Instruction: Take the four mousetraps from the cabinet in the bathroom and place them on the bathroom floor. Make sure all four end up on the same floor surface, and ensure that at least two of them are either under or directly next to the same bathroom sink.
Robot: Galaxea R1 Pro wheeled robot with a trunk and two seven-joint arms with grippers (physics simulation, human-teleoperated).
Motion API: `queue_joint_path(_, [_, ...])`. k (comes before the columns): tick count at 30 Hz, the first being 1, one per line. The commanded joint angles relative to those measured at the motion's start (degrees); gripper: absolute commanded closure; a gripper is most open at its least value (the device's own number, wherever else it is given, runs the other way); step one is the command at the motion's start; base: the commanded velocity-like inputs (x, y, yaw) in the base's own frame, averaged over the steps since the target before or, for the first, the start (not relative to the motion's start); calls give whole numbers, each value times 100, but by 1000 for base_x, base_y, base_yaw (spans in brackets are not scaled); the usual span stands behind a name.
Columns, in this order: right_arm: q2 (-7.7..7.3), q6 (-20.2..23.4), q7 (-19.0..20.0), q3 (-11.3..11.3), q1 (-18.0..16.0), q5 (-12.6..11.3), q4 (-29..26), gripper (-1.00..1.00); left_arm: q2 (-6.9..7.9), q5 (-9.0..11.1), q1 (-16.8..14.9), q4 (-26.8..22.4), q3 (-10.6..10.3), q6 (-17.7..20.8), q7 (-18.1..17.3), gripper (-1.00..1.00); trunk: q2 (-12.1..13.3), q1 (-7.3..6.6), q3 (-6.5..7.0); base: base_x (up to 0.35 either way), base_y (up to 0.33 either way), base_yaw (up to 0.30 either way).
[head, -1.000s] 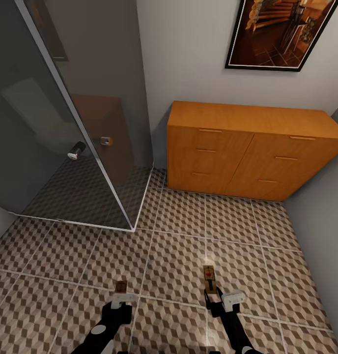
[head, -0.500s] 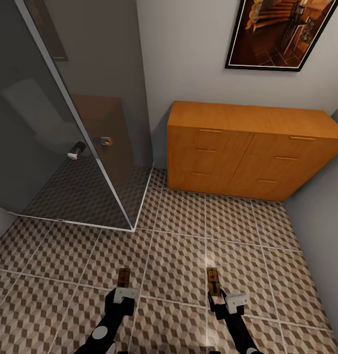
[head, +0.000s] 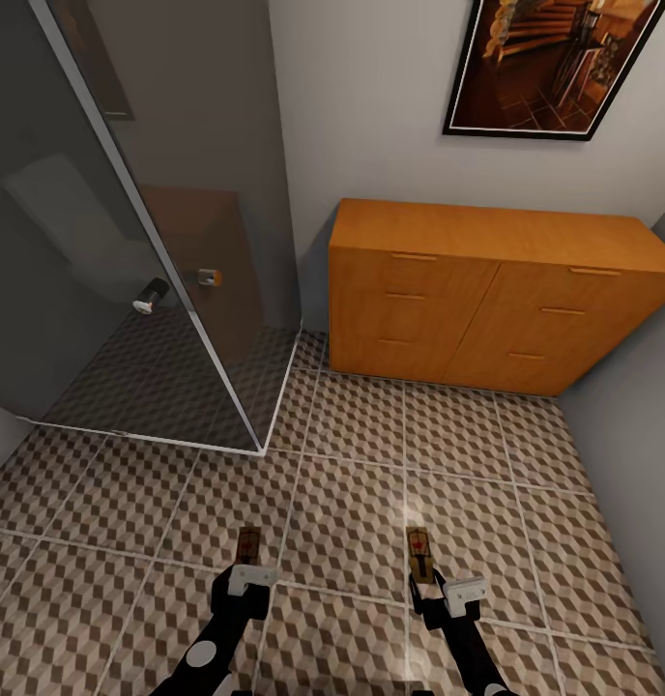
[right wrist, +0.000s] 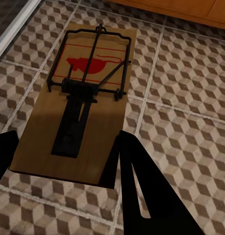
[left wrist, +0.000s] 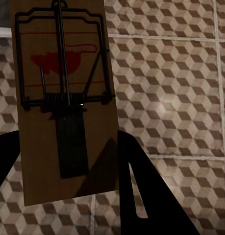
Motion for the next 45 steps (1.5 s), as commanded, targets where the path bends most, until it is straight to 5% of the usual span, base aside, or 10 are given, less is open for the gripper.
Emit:
queue_joint_path(1, [1, -14, -58, 13, -4, 45, 7, 100, 9, 60, -7, -2, -45, -29, 51, 100, -7, 2, -6, 0, 0, 0])
queue_joint_path(45, [-53, -13, -58, 6, -2, 45, 6, 100, 9, 60, -7, -11, -42, -18, 59, 100, -7, 2, -6, 0, 0, 0])
